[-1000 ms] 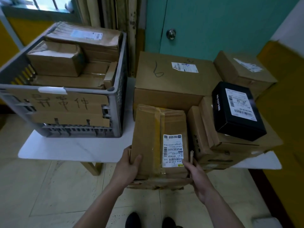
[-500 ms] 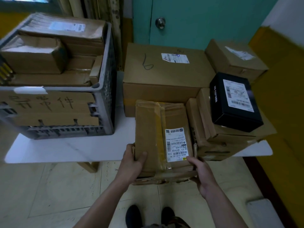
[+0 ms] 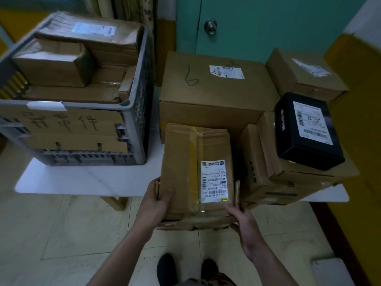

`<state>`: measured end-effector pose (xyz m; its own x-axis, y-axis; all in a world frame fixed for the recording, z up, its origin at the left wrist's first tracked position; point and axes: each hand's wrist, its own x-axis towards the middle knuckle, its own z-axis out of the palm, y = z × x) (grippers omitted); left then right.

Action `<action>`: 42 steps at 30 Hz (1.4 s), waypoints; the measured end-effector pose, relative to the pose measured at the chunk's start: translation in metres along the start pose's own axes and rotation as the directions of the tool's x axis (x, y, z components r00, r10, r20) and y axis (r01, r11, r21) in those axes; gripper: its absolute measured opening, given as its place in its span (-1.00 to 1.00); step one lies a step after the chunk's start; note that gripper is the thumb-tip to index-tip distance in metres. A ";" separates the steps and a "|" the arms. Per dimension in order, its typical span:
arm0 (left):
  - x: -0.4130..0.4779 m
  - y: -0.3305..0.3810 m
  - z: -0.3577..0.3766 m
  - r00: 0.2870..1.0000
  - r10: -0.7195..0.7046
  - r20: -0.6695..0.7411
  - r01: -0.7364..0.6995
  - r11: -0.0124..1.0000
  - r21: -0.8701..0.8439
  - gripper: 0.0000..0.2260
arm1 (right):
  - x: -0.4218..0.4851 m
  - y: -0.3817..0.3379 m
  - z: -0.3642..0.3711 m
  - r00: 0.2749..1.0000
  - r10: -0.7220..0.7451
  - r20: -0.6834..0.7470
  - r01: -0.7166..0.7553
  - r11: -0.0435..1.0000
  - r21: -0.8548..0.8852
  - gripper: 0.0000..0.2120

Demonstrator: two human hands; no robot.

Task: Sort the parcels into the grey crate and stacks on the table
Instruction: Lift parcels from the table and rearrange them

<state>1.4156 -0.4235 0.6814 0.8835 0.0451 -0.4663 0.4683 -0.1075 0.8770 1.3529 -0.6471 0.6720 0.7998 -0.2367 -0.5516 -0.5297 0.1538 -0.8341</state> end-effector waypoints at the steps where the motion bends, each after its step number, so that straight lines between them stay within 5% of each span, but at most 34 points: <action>1: 0.000 0.000 -0.007 1.000 0.000 -0.027 0.000 1.000 -0.004 -0.72 | -0.002 -0.001 0.006 0.999 -0.012 0.034 0.012 1.000 -0.016 -0.56; 7: -0.003 -0.008 -0.032 0.994 0.025 -0.105 -0.033 0.997 -0.075 -0.50 | -0.005 0.007 0.027 0.960 -0.169 0.222 0.193 0.977 -0.091 -0.23; 9: -0.007 -0.016 -0.038 0.996 0.078 -0.036 -0.081 0.992 -0.093 -0.33 | -0.003 0.017 0.031 0.955 -0.216 0.203 0.256 0.947 -0.195 -0.06; 15: -0.013 -0.044 -0.062 0.948 0.187 0.259 -0.189 0.982 -0.017 0.20 | 0.004 0.038 0.035 0.973 -0.202 0.109 0.226 0.926 -0.304 -0.08; 20: -0.015 -0.047 -0.064 0.941 0.244 0.236 -0.283 0.947 0.149 0.06 | -0.002 0.028 0.039 0.974 -0.197 0.113 0.222 0.929 -0.297 -0.22; 26: -0.024 -0.014 -0.067 0.924 0.380 0.038 -0.380 0.900 0.212 -0.15 | -0.026 -0.003 0.040 0.933 -0.351 -0.076 0.308 0.891 -0.334 -0.46; 30: -0.028 0.019 -0.059 0.923 0.378 -0.068 -0.343 0.891 0.297 -0.14 | -0.035 -0.022 0.043 0.894 -0.437 -0.097 0.375 0.849 -0.372 -0.31; 33: -0.031 0.035 -0.053 0.934 0.348 -0.080 -0.309 0.900 0.307 -0.13 | -0.041 -0.042 0.049 0.897 -0.434 -0.081 0.403 0.880 -0.253 -0.40; 39: -0.039 0.050 -0.049 0.936 0.350 -0.047 -0.340 0.929 0.146 -0.16 | -0.049 -0.062 0.050 0.882 -0.461 -0.095 0.426 0.868 -0.257 -0.15; 42: -0.041 0.062 -0.045 0.931 0.365 0.007 -0.363 0.923 0.128 -0.14 | -0.049 -0.071 0.044 0.887 -0.450 -0.101 0.411 0.871 -0.268 -0.25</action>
<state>1.4086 -0.3870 0.7601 0.9934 -0.0040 -0.1147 0.1103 -0.2431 0.9637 1.3637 -0.6040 0.7585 0.9197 -0.3757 -0.1142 -0.2084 -0.2206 -0.9528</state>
